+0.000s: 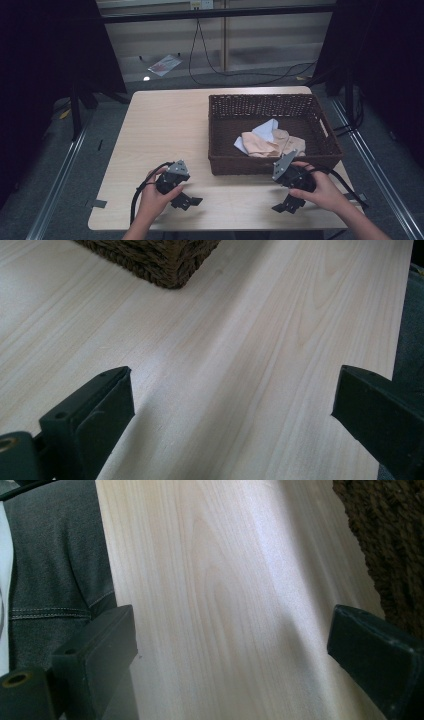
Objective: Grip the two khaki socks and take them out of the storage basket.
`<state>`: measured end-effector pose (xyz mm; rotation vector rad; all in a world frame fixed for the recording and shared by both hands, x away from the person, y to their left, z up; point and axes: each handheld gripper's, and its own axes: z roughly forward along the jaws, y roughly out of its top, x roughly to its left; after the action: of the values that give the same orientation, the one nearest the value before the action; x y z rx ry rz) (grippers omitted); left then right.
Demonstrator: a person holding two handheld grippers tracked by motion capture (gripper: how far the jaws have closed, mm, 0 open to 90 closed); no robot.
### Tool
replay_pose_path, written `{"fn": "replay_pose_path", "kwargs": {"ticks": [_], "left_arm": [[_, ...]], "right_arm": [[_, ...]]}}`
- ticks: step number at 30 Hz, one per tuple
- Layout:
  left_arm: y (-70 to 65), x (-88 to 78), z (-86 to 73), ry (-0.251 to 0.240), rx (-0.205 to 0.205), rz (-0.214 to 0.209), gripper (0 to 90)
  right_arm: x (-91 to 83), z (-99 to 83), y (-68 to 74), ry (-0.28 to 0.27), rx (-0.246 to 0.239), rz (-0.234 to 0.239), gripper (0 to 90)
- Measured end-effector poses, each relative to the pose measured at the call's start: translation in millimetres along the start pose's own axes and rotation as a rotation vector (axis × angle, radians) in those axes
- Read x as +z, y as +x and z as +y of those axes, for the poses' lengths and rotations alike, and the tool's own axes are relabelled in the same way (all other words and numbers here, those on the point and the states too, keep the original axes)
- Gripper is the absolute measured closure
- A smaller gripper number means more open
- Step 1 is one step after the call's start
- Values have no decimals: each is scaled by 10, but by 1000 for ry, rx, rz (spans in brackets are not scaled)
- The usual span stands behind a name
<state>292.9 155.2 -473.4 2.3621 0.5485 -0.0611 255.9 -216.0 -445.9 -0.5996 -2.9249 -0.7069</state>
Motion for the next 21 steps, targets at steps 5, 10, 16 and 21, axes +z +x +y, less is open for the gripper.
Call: {"fn": "replay_pose_path", "kwargs": {"ticks": [5,10,16,21], "left_arm": [[-2,7,-2,-10,0,-5,28],[-1,13,-2,-8,-1,-8,28],[1,7,3,0,3,-4,28],[0,9,2,0,3,-5,28]], "right_arm": [[-38,12,-20,4,5,1,57],[-117,42,-32,21,11,-10,58],[-236,124,-50,35,3,-5,61],[-381,199,-102,40,10,-3,61]]}}
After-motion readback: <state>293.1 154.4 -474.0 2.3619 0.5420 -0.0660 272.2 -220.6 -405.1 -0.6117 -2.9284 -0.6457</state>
